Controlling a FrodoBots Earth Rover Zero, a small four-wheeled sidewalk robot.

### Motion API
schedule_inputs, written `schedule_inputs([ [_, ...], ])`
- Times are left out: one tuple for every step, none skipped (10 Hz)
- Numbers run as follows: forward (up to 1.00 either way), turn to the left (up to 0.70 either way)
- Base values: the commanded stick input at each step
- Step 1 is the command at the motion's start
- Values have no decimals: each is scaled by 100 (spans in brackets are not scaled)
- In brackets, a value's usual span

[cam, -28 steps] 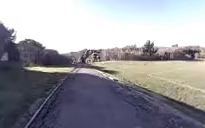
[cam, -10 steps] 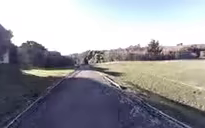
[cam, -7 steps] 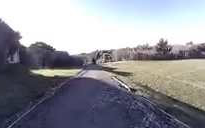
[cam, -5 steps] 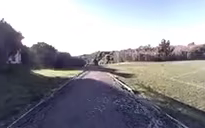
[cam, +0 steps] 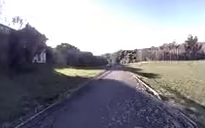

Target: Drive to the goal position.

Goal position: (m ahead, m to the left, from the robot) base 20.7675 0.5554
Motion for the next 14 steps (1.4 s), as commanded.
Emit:
schedule_inputs([
  [50,3],
  [50,3],
  [50,3],
  [50,3],
  [50,3],
  [50,1],
  [50,-13],
  [50,-41],
  [50,-50],
  [50,-50],
  [50,0],
  [50,0],
  [50,0],
  [50,0],
])
